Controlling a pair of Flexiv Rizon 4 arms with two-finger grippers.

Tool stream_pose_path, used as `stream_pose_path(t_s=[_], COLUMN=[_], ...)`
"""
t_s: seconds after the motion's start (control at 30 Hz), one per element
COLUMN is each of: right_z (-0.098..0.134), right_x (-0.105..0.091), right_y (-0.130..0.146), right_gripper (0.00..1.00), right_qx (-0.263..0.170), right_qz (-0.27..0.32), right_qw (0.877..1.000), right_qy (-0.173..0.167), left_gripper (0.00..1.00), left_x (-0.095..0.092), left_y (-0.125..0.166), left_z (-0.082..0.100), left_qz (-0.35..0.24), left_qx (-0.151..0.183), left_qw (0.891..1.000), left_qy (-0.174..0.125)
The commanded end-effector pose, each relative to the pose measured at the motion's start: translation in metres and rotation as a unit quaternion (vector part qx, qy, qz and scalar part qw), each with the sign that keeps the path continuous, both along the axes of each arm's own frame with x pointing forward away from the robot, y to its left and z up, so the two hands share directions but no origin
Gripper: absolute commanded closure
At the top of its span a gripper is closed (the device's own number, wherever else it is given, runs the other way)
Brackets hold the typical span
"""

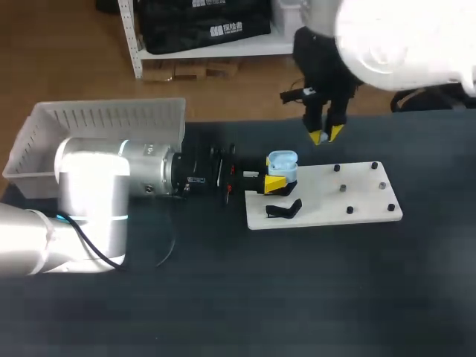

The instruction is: Pick up each earbud case from the left stands, insert the matching earbuds, close the lid, and place the case in the box.

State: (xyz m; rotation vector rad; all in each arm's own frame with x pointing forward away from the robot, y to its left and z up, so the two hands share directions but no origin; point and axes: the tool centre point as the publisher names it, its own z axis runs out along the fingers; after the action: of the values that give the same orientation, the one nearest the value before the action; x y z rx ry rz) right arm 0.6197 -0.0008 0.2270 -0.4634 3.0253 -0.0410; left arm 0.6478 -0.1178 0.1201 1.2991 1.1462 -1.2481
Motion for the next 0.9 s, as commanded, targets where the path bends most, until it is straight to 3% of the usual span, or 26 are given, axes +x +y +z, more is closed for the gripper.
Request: stream_pose_path(t_s=[0.03, 0.9], right_z=[0.002, -0.028], right_x=[0.006, -0.002], right_y=[0.016, 0.054], right_gripper=[1.00, 1.00], right_qx=[-0.016, 0.000], right_qz=[0.009, 0.089], right_qw=[1.000, 0.996], right_qy=[0.017, 0.030], left_gripper=[1.00, 1.00], left_x=[-0.001, -0.001], left_y=[-0.001, -0.001], left_z=[0.000, 0.000], left_qz=[0.004, 0.004], left_qx=[-0.001, -0.001], left_qw=[1.000, 1.000], left_qy=[-0.002, -0.002])
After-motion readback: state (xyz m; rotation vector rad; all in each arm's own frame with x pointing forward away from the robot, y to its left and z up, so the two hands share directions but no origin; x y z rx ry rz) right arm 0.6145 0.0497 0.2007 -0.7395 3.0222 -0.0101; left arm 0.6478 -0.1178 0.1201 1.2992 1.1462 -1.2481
